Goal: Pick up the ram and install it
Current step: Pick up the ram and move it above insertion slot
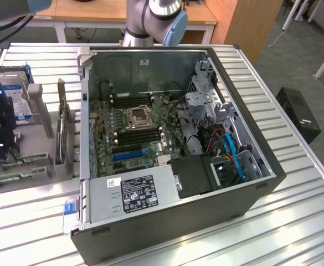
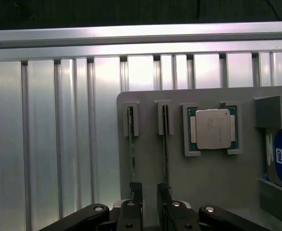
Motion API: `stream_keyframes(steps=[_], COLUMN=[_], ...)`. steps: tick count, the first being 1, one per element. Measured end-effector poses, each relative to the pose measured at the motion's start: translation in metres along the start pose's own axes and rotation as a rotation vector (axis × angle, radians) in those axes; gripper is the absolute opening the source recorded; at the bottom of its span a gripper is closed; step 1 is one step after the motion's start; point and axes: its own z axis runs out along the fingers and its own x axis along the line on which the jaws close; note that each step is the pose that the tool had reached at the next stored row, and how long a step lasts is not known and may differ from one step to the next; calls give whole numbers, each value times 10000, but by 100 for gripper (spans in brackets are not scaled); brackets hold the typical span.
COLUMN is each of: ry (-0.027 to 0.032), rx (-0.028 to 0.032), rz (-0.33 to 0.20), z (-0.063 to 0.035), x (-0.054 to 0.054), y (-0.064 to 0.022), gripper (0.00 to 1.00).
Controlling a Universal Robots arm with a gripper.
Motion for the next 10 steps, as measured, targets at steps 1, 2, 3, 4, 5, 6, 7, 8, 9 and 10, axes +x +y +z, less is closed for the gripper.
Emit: stream_keyframes(steps=[1, 2, 3, 4, 5, 6, 7, 8, 9, 10], ry=[0, 0, -1, 0, 1, 0, 0, 0, -1, -2], rx=[0, 0, 1, 0, -1, -1, 0, -1, 0, 2], rz=[0, 0, 0, 0, 0, -1, -1, 0, 0, 0], z=[0, 0, 0, 0, -1, -1, 0, -1, 0, 5], x=[20, 40, 61, 79, 93, 95, 95, 95, 95, 95], y=[-1, -3, -4, -5, -6, -6, -6, -6, -6, -6], gripper=[27, 27, 27, 27, 27, 27, 27, 27, 27, 27])
